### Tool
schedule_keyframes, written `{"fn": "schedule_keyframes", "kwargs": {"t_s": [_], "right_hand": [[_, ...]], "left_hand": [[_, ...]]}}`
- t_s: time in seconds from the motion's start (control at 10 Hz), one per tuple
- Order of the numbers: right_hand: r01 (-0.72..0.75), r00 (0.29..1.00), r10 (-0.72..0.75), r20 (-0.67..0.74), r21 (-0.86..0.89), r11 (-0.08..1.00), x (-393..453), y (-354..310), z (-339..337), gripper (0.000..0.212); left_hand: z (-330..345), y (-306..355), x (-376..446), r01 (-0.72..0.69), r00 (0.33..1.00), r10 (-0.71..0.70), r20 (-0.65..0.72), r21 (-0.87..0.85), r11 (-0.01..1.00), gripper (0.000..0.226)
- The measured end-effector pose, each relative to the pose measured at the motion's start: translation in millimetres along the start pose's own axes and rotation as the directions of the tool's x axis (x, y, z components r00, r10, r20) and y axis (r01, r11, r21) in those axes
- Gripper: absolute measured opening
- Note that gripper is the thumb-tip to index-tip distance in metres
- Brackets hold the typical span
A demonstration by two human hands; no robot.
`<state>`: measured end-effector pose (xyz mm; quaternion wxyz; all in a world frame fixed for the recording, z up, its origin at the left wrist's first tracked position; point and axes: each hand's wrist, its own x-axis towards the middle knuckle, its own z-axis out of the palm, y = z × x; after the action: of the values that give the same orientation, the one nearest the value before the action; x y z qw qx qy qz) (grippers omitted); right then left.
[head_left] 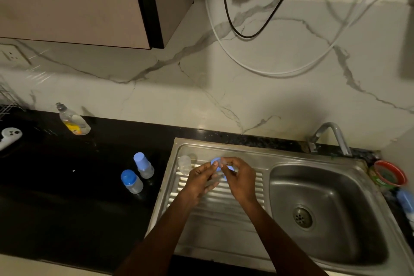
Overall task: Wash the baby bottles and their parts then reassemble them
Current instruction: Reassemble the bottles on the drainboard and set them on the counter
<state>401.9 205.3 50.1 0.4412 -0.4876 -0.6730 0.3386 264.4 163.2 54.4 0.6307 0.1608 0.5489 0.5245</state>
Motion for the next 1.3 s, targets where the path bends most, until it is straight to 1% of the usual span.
{"fn": "schedule_keyframes", "kwargs": {"t_s": [0.1,0.2,0.3,0.4,0.5,0.6,0.7,0.8,0.9,1.0,1.1,1.2,1.3], "right_hand": [[0.126,0.978,-0.112,0.178,-0.067,0.99,7.6,3.0,-8.0,0.033],[0.307,0.924,-0.257,0.284,-0.145,0.941,19.2,2.3,-2.9,0.023],[0.335,0.927,-0.27,0.259,-0.249,0.909,36.1,0.5,1.5,0.02],[0.237,0.971,-0.232,0.053,-0.312,0.92,47.5,-1.2,0.3,0.032],[0.179,0.983,-0.157,0.093,-0.321,0.93,45.3,17.1,-0.9,0.032],[0.06,0.991,-0.019,0.132,-0.316,0.947,32.9,50.0,-4.5,0.027],[-0.038,0.975,0.095,0.199,-0.275,0.961,24.7,63.6,-10.5,0.022],[0.003,0.941,0.094,0.325,-0.287,0.958,33.0,71.3,-16.3,0.024],[-0.065,0.932,0.169,0.321,-0.311,0.948,71.8,43.4,-26.6,0.035],[-0.13,0.973,0.102,0.206,0.131,0.983,117.7,-25.0,-56.4,0.032],[-0.21,0.972,0.011,0.236,0.842,0.497,123.7,-76.3,-88.8,0.025],[-0.321,0.925,0.105,0.365,0.605,0.729,99.0,-28.8,-81.4,0.021],[0.213,0.815,0.143,0.562,-0.518,0.828,49.8,66.7,-72.0,0.045]], "left_hand": [[-4.1,-1.3,2.1,0.01,1.0,-0.012,0.024,0.086,0.996,0.03],[-1.1,5.9,10.0,-0.076,0.996,0.083,-0.018,0.236,0.969,0.024],[-15.1,22.9,32.5,-0.231,0.954,0.3,-0.023,0.584,0.778,0.023],[-52.0,33.4,61.7,-0.352,0.801,0.598,0.042,0.84,0.413,0.023],[-83.6,30.8,87.3,-0.151,0.792,0.6,0.113,0.988,0.014,0.055],[-102.5,19.4,110.0,-0.042,0.926,0.363,0.099,0.986,-0.162,0.079],[-110.2,4.1,121.4,-0.053,0.95,0.29,0.114,0.977,-0.208,0.064],[-104.5,7.1,122.0,-0.105,0.932,0.329,0.154,0.981,-0.162,0.054],[-75.9,53.5,103.3,-0.218,0.916,0.369,0.155,0.967,0.135,0.06],[-34.5,111.5,60.7,-0.413,0.849,0.518,0.099,0.737,0.535,0.066],[-6.2,133.0,34.4,-0.515,0.857,0.511,0.064,0.123,0.848,0.055],[-23.4,97.8,48.7,-0.451,0.889,0.397,0.227,0.583,0.676,0.027],[-68.2,43.7,67.1,-0.293,0.944,0.054,0.326,0.901,-0.321,0.046]]}}
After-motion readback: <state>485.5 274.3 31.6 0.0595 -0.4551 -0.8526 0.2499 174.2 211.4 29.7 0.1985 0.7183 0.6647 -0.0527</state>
